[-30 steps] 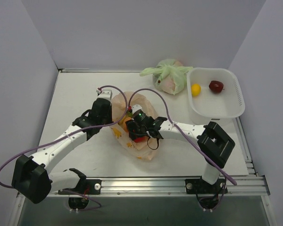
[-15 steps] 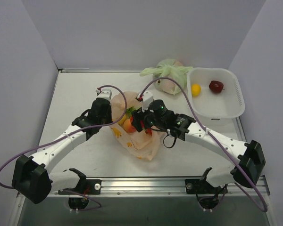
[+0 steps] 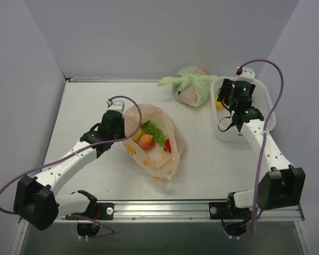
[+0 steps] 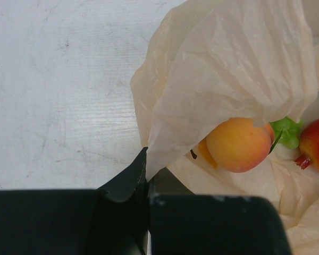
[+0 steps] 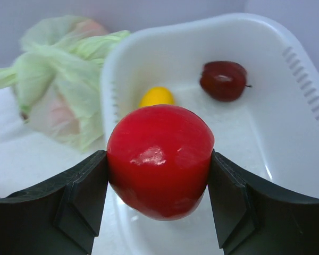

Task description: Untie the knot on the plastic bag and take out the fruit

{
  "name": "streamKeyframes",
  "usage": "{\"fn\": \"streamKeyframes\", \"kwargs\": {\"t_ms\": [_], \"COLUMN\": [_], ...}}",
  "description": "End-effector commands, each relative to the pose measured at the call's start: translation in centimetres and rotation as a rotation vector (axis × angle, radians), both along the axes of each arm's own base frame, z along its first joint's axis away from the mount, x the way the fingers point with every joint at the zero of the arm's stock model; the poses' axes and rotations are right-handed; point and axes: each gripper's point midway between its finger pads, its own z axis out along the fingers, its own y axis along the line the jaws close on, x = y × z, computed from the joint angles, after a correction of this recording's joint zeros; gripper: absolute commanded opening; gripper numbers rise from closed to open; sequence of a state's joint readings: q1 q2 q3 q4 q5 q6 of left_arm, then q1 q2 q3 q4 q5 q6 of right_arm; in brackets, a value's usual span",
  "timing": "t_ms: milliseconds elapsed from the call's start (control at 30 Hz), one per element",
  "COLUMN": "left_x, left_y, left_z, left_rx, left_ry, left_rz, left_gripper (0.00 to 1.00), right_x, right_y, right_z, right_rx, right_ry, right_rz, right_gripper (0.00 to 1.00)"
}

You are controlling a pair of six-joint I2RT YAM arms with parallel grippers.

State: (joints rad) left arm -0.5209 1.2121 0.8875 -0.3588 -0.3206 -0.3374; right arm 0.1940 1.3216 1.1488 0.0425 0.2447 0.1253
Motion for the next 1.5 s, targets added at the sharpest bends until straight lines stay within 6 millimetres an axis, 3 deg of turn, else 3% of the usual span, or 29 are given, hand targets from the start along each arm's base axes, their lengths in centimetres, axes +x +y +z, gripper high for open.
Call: {"fn": "streamKeyframes", "kwargs": {"t_ms": [0, 33, 67, 133, 167, 200, 233, 300, 333, 467, 567, 600, 667, 700, 733, 800, 833, 900, 933, 1033, 1067, 1167, 1233, 1267, 1333, 1367, 1467], "left_x": [0.8, 0.8, 0.8, 0.8, 0.9, 0.8, 0.8, 0.9, 0.9, 0.9, 0.9, 0.9, 0.9, 0.9, 0.9, 1.0, 0.9, 0.9, 0.9, 0.9, 0.9, 0.9, 0.8, 0.9, 0.8, 0.7, 0.7], "left_y": [-0.5, -0.5, -0.4, -0.5, -0.5, -0.5, -0.5, -0.4, -0.5, -0.5, -0.4, -0.4, -0.3, -0.3, -0.2, -0.2, -0.1, -0.1, 0.0, 0.1, 0.1, 0.0, 0.0, 0.1, 0.1, 0.1, 0.3], "left_z": [2.6, 2.5, 2.4, 2.6, 2.5, 2.5, 2.5, 2.5, 2.4, 2.5, 2.5, 2.6, 2.7, 2.8, 2.9, 3.0, 3.1, 3.3, 3.3, 3.4, 3.4, 3.5, 3.4, 3.4, 3.3, 3.3, 3.5], "left_rx": [-0.053, -0.05, -0.051, -0.06, -0.059, -0.063, -0.063, -0.066, -0.067, -0.08, -0.082, -0.083, -0.083, -0.084, -0.085, -0.088, -0.09, -0.095, -0.099, -0.098, -0.098, -0.105, -0.105, -0.103, -0.101, -0.101, -0.1], "left_ry": [-0.055, -0.053, -0.05, -0.053, -0.048, -0.048, -0.048, -0.046, -0.044, -0.04, -0.041, -0.043, -0.045, -0.048, -0.049, -0.053, -0.054, -0.058, -0.06, -0.062, -0.06, -0.061, -0.059, -0.058, -0.056, -0.056, -0.063], "left_rz": [-0.001, -0.001, -0.001, -0.006, -0.006, -0.007, -0.007, -0.006, -0.008, -0.011, -0.009, -0.009, -0.007, -0.007, -0.006, -0.004, -0.005, -0.004, -0.005, -0.001, -0.002, -0.004, -0.005, -0.003, -0.003, -0.003, 0.003], "left_gripper": [0.0, 0.0, 0.0, 0.0, 0.0, 0.0, 0.0, 0.0, 0.0, 0.0, 0.0, 0.01, 0.01, 0.01, 0.0, 0.01, 0.01, 0.01, 0.01, 0.01, 0.01, 0.01, 0.01, 0.01, 0.01, 0.01, 0.01], "right_x": [3.0, 3.6, 4.4, 5.0, 5.6, 5.7, 5.6, 5.3, 5.3, 4.5, 3.1, 2.5, 1.2, 0.3, -0.7, -2.3, -3.5, -5.3, -6.8, -9.4, -11.1, -12.2, -12.1, -12.0, -11.7, -11.4, -10.9], "right_y": [-3.7, -5.2, -5.9, -7.7, -8.0, -8.0, -10.0, -10.2, -10.1, -7.9, -5.2, -2.7, -0.3, 0.9, 3.5, 6.1, 9.0, 11.6, 14.8, 19.9, 22.7, 27.2, 28.7, 30.0, 31.2, 32.0, 33.4], "right_z": [-0.9, -0.7, -2.2, -3.2, -2.7, -4.3, -4.4, -4.8, -4.8, -4.1, -3.2, -2.0, -2.1, -0.9, -1.5, 0.0, 0.2, 0.7, 0.8, 0.8, 0.7, -1.5, -2.3, -3.7, -4.6, -6.4, -9.1], "right_rx": [0.086, 0.092, 0.084, 0.075, 0.075, 0.078, 0.082, 0.077, 0.077, 0.123, 0.154, 0.156, 0.158, 0.159, 0.165, 0.186, 0.204, 0.208, 0.202, 0.207, 0.207, 0.206, 0.215, 0.21, 0.221, 0.214, 0.219], "right_ry": [-0.023, -0.028, 0.007, 0.044, 0.042, 0.094, 0.102, 0.154, 0.162, 0.171, 0.159, 0.135, 0.139, 0.112, 0.13, 0.093, 0.093, 0.074, 0.075, 0.071, 0.077, 0.125, 0.15, 0.18, 0.202, 0.238, 0.279], "right_rz": [-0.135, -0.168, -0.188, -0.238, -0.247, -0.255, -0.302, -0.316, -0.309, -0.223, -0.121, -0.056, 0.007, 0.043, 0.126, 0.21, 0.308, 0.398, 0.494, 0.673, 0.761, 0.852, 0.863, 0.882, 0.886, 0.891, 0.893], "right_gripper": [0.24, 0.27, 0.3, 0.46, 0.55, 0.74, 0.8, 0.96, 1.0, 1.0, 1.0, 1.0, 1.0, 1.0, 1.0, 1.0, 1.0, 1.0, 1.0, 0.99, 0.98, 0.93, 0.92, 0.91, 0.91, 0.89, 0.88]}}
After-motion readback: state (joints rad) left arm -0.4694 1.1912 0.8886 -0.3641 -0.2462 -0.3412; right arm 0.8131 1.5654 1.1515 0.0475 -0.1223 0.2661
